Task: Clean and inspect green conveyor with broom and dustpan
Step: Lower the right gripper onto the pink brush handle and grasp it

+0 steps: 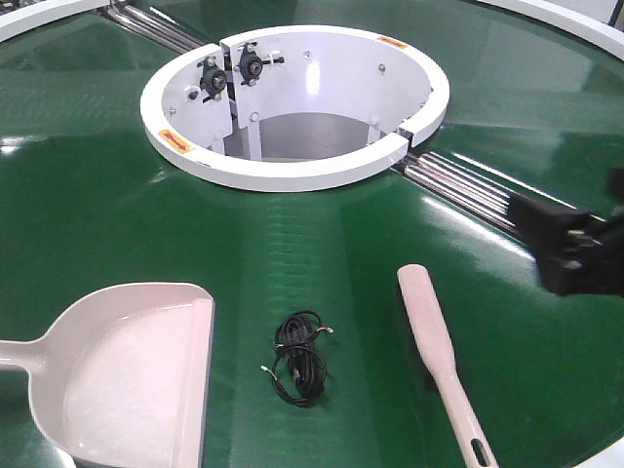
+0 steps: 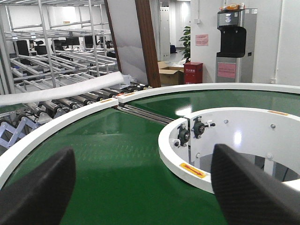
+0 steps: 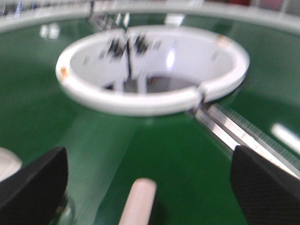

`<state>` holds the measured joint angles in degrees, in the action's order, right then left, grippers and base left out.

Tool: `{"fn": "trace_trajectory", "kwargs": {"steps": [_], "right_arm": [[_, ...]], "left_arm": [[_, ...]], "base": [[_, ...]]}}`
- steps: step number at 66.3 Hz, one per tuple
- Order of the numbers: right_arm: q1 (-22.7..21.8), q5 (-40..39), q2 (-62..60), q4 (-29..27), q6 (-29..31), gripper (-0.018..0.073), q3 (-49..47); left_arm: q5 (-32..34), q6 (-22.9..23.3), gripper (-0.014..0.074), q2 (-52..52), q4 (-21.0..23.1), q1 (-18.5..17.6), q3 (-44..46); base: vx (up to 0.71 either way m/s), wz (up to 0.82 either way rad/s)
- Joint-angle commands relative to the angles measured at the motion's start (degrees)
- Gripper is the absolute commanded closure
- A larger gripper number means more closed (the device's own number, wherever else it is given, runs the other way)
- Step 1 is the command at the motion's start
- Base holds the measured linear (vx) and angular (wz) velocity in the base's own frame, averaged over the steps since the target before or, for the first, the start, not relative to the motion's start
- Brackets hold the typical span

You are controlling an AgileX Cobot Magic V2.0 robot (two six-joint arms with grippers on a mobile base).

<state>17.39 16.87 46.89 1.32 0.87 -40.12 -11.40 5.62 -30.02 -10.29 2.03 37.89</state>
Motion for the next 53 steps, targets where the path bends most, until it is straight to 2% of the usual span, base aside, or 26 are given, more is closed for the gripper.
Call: {"fn": "trace_trajectory", "kwargs": {"steps": [1,8,24,37,53], "right_arm": [[2.20,3.99,8.80,0.56,-2.73,-0.0084,-7.00],[2.45,12.90,18.22,0.65,-7.10,-0.0079,-13.72],[2.45,33.12,36.72,0.65,-8.49,-0.0055,-29.85],[2.45,38.34,45.62,0.55,-8.19,-0.0039,-36.28],[2.45,40.56,51.90,0.55,-8.19,-0.0036,-36.93]], "left_arm": [[3.76,0.50,0.0052,-0.51,0.30,-0.12,2.02],[3.76,0.50,0.0052,-0.51,0.30,-0.12,2.02],[3.71,0.50,0.0052,-0.51,0.30,-0.12,2.02],[3.71,0.50,0.0052,-0.51,0.30,-0.12,2.02],[3.64,0.50,0.0052,-0.51,0.30,-0.12,2.02]], "base": [[0.00,0.00],[0.00,0.00],[0.00,0.00],[0.00,0.00],[0.00,0.00]]}}
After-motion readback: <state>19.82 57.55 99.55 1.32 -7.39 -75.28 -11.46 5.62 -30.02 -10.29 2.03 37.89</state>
